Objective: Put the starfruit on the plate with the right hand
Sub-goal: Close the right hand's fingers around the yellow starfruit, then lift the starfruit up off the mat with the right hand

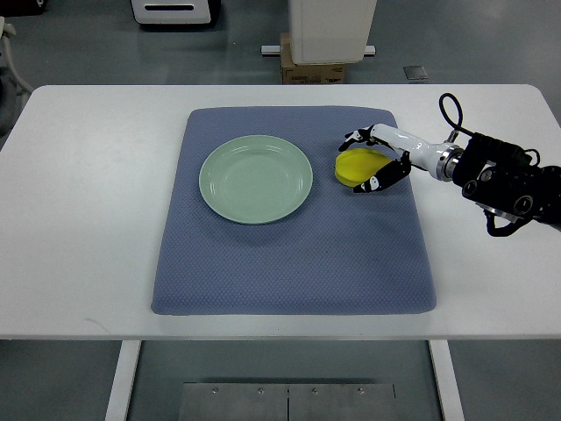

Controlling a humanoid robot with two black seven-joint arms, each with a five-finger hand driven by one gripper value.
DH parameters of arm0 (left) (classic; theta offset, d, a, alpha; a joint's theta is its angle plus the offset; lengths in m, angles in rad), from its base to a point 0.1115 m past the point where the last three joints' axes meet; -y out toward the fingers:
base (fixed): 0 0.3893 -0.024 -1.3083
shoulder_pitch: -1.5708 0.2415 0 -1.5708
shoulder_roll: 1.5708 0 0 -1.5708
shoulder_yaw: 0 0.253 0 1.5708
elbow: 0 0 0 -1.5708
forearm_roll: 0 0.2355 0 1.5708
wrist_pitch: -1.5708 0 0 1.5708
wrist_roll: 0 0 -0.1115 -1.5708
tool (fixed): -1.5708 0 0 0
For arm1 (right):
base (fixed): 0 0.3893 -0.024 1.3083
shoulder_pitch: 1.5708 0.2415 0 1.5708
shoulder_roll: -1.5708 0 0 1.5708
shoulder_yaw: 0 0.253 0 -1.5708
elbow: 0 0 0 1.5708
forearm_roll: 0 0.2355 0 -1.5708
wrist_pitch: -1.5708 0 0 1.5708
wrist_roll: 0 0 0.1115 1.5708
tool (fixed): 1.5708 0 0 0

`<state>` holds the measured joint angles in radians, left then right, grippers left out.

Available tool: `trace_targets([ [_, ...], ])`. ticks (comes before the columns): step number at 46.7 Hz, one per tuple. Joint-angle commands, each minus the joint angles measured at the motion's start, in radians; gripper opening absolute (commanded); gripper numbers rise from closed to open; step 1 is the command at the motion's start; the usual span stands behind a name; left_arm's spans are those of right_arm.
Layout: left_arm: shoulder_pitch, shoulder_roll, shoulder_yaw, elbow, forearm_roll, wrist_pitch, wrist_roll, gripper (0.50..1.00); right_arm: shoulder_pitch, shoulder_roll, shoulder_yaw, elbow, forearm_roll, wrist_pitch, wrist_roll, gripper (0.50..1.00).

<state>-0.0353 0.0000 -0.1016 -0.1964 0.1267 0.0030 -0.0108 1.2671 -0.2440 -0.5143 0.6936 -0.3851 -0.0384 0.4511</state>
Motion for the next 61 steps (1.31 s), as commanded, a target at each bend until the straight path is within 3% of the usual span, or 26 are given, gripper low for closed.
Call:
trace_targets([
  [1,0.000,0.000,0.000,0.000,-0.001,0.000,0.000,1.000,-0.003,0.000,-0.001,-0.002,0.000,0.000,0.000,0.895],
  [13,0.000,0.000,0.000,0.000,0.001,0.000,0.000,1.000,-0.038,0.000,0.002,-0.036,0.002,0.000,0.006,0.866],
  [18,0.000,0.000,-0.001,0.000,0.001,0.000,0.000,1.000,-0.045,0.002,0.002,-0.040,0.002,-0.006,0.005,0.828],
  [23,0.000,0.000,0.000,0.000,0.001,0.000,0.000,1.000,-0.045,0.002,0.003,-0.040,0.002,-0.009,0.005,0.711],
  [26,0.000,0.000,0.000,0.000,-0.001,0.000,0.000,1.000,-0.043,0.002,0.008,-0.042,0.003,-0.011,0.005,0.602],
  [28,0.000,0.000,-0.001,0.000,-0.001,0.000,0.000,1.000,-0.043,0.002,0.010,-0.042,0.005,-0.014,0.006,0.502],
  [61,0.000,0.000,0.000,0.000,-0.001,0.000,0.000,1.000,-0.032,-0.009,0.123,-0.028,0.069,-0.003,0.032,0.500],
])
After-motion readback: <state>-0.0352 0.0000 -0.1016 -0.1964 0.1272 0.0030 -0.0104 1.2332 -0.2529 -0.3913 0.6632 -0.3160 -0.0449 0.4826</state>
